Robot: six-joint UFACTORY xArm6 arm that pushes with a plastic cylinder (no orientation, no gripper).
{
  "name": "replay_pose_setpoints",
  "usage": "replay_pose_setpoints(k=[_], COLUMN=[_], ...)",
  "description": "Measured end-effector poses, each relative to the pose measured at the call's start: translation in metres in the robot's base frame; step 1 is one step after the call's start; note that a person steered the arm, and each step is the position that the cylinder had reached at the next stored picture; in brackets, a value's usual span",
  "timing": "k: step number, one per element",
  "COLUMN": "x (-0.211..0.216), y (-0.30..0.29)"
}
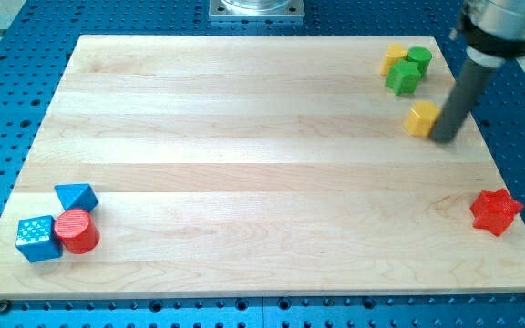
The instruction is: Push the hexagon to the left of the green star
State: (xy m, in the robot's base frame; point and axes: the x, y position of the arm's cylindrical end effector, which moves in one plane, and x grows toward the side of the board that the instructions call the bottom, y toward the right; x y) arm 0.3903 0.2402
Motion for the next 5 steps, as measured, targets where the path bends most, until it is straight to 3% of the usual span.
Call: replay_pose_setpoints(k=[1, 2, 4, 5], x=[-0.039, -0.045, 0.009, 0.013], y=[-0.031, -0.046, -0.083, -0.119])
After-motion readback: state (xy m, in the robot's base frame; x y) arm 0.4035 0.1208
